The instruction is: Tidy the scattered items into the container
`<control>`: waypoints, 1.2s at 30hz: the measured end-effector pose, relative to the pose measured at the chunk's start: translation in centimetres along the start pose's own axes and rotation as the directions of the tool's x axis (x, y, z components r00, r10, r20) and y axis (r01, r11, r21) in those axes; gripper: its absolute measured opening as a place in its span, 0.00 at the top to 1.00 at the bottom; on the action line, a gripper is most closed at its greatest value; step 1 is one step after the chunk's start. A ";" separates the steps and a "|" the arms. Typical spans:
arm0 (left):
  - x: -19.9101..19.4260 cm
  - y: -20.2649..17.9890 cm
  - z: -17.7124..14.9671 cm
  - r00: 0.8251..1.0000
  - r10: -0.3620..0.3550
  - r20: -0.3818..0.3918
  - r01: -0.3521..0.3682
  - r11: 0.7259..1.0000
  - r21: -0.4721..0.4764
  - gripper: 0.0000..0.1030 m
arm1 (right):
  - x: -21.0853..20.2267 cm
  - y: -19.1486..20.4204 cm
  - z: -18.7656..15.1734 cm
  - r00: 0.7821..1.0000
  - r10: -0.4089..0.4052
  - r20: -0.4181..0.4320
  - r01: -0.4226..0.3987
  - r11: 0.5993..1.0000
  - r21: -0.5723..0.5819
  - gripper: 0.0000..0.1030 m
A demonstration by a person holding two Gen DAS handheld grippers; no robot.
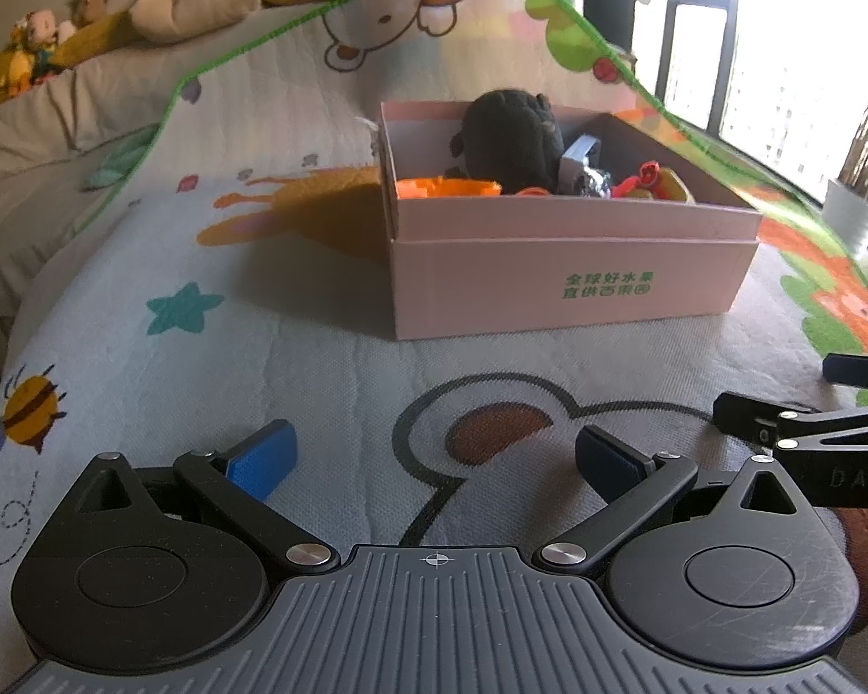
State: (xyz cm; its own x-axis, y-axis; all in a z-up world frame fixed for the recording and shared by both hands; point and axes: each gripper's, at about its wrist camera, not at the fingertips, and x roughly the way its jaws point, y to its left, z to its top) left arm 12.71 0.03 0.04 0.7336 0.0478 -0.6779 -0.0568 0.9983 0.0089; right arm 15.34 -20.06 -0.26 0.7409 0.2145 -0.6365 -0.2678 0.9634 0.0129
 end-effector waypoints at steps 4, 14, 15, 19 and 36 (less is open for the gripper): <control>0.0 -0.2 -0.3 1.000 0.016 0.011 -0.016 1.000 -0.008 0.00 | 0.0 0.0 0.0 1.000 0.000 0.000 0.000 1.000 0.000 0.00; -0.1 -0.2 -0.6 0.999 0.021 0.026 -0.021 1.000 -0.017 0.00 | 0.0 0.0 0.0 1.000 0.000 0.000 0.000 1.000 0.000 0.00; -0.1 -0.1 -0.6 0.999 0.021 0.026 -0.021 1.000 -0.017 0.00 | 0.0 0.0 0.0 1.000 0.000 0.000 0.000 1.000 0.000 0.00; -0.1 -0.1 -0.6 0.999 0.021 0.027 -0.021 1.000 -0.017 0.00 | -0.1 0.0 0.0 1.000 0.000 0.000 0.000 1.000 0.000 0.00; -0.1 -0.1 -0.6 0.999 0.021 0.026 -0.020 1.000 -0.017 0.00 | -0.1 0.0 0.0 1.000 0.000 0.000 0.000 1.000 0.000 0.00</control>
State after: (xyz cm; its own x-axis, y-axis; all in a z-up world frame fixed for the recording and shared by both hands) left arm 12.22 -0.12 -0.29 0.7499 0.0693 -0.6579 -0.0829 0.9965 0.0105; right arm 15.29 -20.09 -0.24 0.7409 0.2145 -0.6365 -0.2680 0.9633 0.0126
